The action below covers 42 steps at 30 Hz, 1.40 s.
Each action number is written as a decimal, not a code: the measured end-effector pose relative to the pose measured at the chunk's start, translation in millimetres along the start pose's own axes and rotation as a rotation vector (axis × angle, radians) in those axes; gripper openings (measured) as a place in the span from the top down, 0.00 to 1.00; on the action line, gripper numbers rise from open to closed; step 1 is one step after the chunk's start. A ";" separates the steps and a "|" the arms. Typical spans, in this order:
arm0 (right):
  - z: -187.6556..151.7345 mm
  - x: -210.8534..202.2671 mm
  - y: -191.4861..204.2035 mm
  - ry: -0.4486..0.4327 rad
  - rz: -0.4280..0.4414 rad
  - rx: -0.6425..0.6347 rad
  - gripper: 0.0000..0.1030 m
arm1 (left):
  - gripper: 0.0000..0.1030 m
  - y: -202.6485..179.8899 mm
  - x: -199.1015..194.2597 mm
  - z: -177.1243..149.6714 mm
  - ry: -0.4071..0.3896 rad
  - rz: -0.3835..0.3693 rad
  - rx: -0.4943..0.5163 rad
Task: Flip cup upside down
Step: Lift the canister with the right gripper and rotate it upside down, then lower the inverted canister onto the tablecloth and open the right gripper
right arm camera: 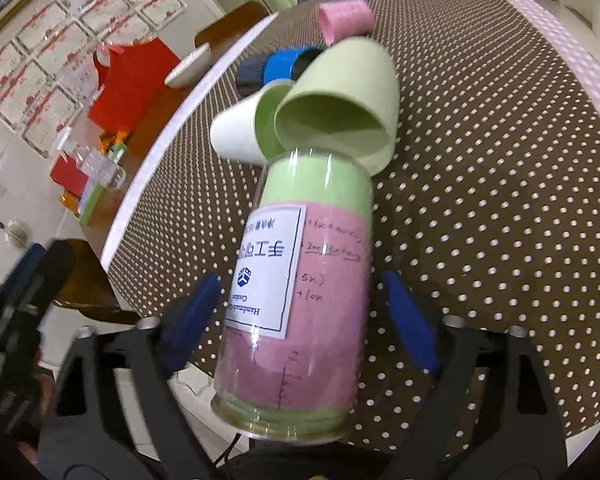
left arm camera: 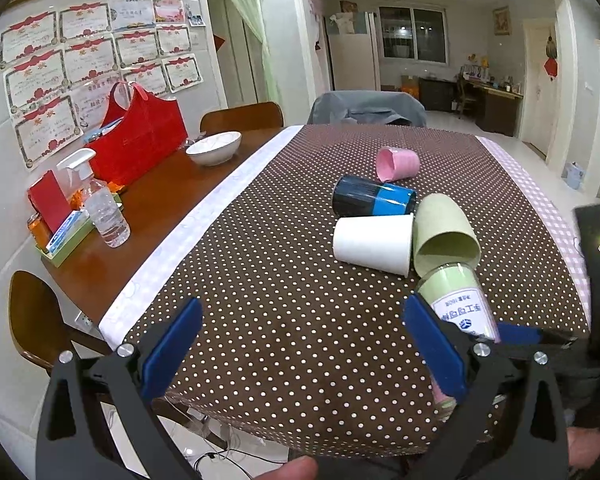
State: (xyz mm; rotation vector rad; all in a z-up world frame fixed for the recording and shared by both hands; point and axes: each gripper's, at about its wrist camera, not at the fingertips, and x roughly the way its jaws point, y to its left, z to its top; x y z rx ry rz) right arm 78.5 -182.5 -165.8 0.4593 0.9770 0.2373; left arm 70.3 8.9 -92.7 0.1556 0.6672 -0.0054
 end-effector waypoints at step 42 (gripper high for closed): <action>1.8 -133.0 -80.4 -0.394 -0.164 0.017 0.06 | 0.04 -78.8 42.9 14.7 0.253 -0.155 0.044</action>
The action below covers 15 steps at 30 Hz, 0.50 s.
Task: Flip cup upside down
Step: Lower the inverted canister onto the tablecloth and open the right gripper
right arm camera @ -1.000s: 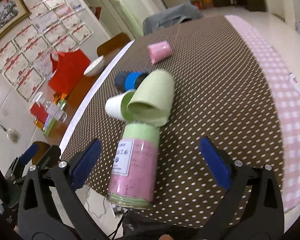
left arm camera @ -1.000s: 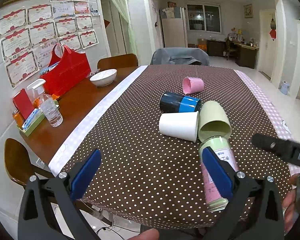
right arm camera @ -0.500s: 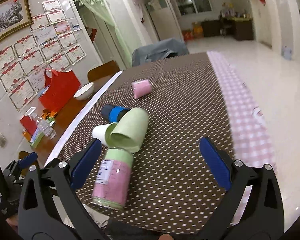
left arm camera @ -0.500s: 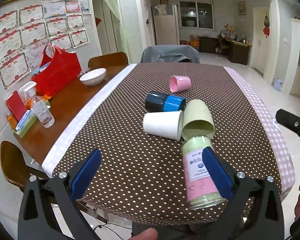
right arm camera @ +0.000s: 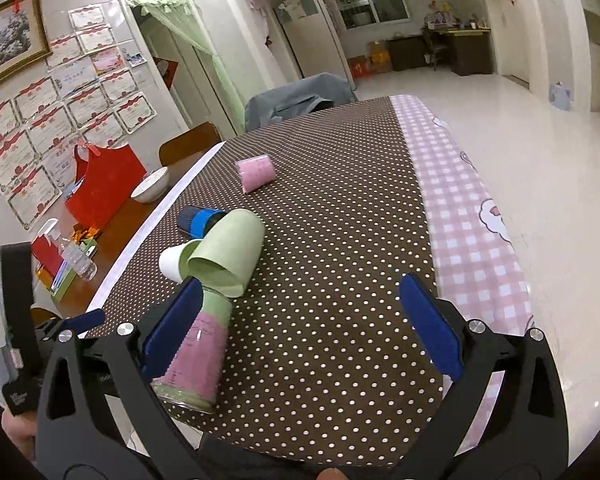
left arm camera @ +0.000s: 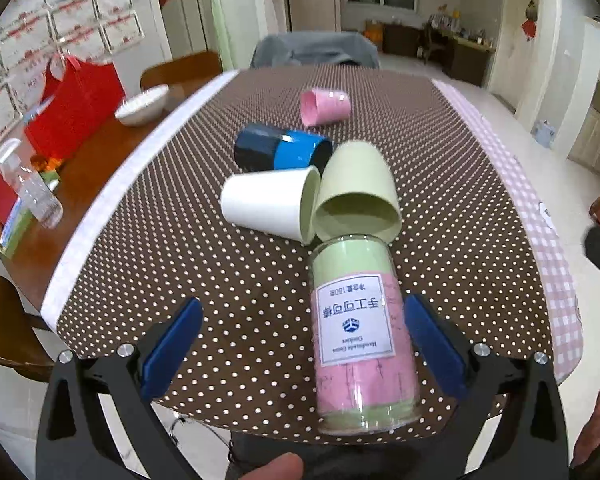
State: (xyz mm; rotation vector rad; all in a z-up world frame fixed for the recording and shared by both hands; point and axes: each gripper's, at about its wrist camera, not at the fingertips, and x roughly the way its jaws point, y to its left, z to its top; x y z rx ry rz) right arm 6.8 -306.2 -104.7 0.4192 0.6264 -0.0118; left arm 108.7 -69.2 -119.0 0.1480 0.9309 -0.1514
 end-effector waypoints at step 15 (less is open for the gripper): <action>-2.6 9.8 -23.4 0.020 0.004 0.066 0.06 | 0.04 -6.9 72.4 26.3 0.249 -0.123 -0.038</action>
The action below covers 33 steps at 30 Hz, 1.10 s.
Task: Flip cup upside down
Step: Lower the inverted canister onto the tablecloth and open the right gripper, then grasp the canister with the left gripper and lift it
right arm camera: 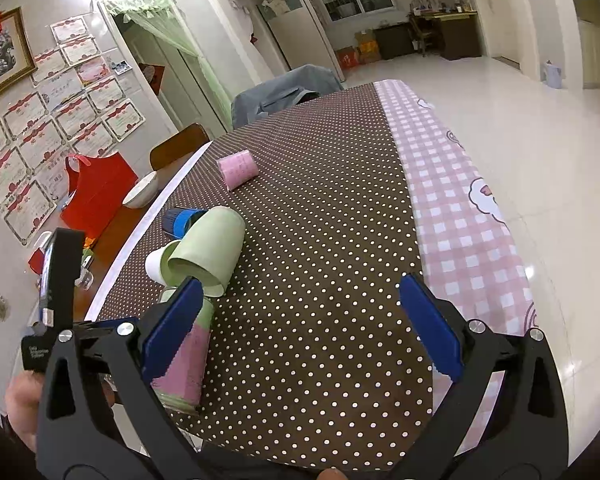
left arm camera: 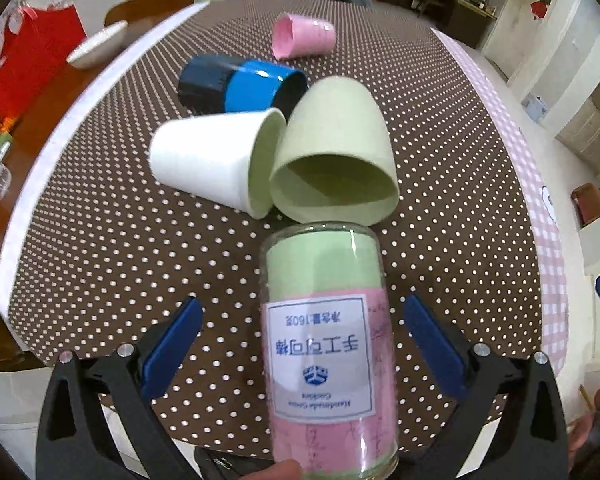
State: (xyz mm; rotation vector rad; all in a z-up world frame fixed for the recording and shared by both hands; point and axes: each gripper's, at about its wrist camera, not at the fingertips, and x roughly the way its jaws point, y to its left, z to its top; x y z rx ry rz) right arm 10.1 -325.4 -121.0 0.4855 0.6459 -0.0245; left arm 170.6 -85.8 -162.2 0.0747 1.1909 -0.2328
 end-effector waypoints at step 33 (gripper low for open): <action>-11.1 11.8 12.1 0.034 0.005 0.002 0.06 | 0.33 16.1 -36.5 -0.7 -0.200 -0.048 0.039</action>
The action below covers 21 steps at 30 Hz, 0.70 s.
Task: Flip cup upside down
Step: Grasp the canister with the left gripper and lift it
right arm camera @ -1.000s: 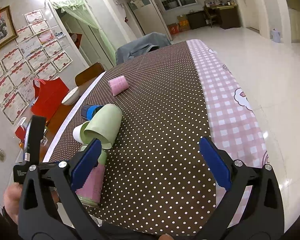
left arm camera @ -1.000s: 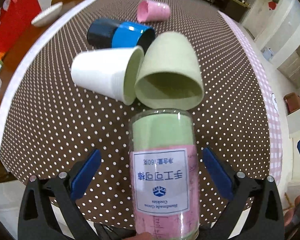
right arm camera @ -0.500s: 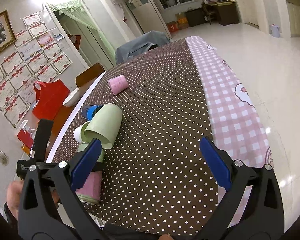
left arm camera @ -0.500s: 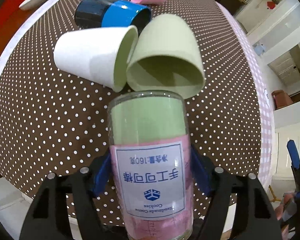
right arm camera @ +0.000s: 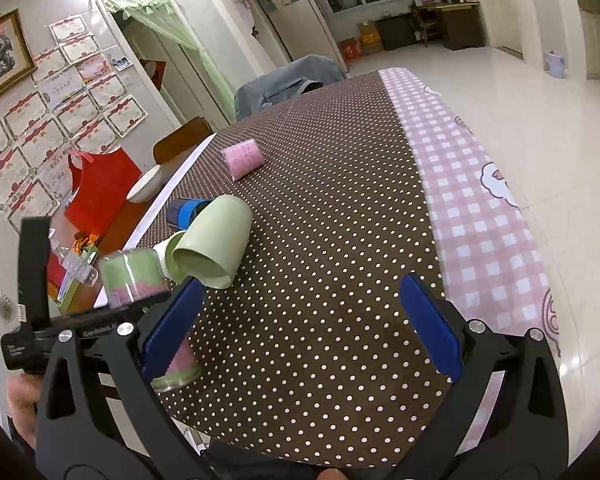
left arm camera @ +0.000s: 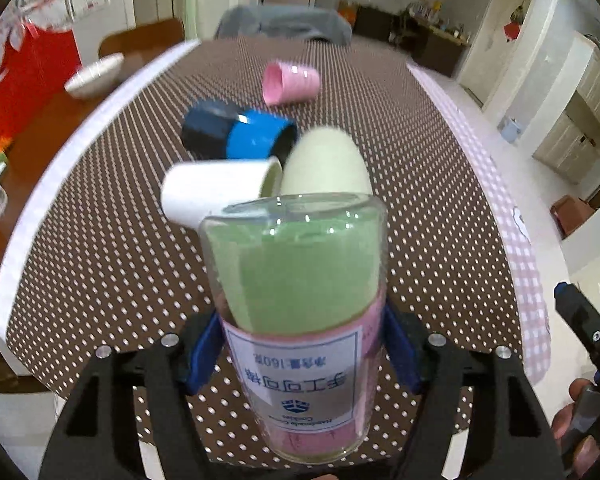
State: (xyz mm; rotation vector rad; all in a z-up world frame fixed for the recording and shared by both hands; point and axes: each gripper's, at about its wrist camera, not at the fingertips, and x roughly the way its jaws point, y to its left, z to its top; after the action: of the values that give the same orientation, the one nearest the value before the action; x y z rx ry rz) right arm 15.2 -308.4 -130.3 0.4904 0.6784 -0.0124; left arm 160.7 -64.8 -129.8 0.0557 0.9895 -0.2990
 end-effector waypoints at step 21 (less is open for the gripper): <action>-5.9 0.2 19.9 0.006 -0.031 -0.033 0.06 | 0.33 -4.2 0.6 -34.9 -0.531 0.170 0.118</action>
State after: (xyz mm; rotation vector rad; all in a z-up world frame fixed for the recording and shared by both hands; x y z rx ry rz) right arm 15.2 -288.1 -125.8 0.4483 0.6914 -0.0292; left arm 131.5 -62.6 -149.1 0.1585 0.4361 -0.1995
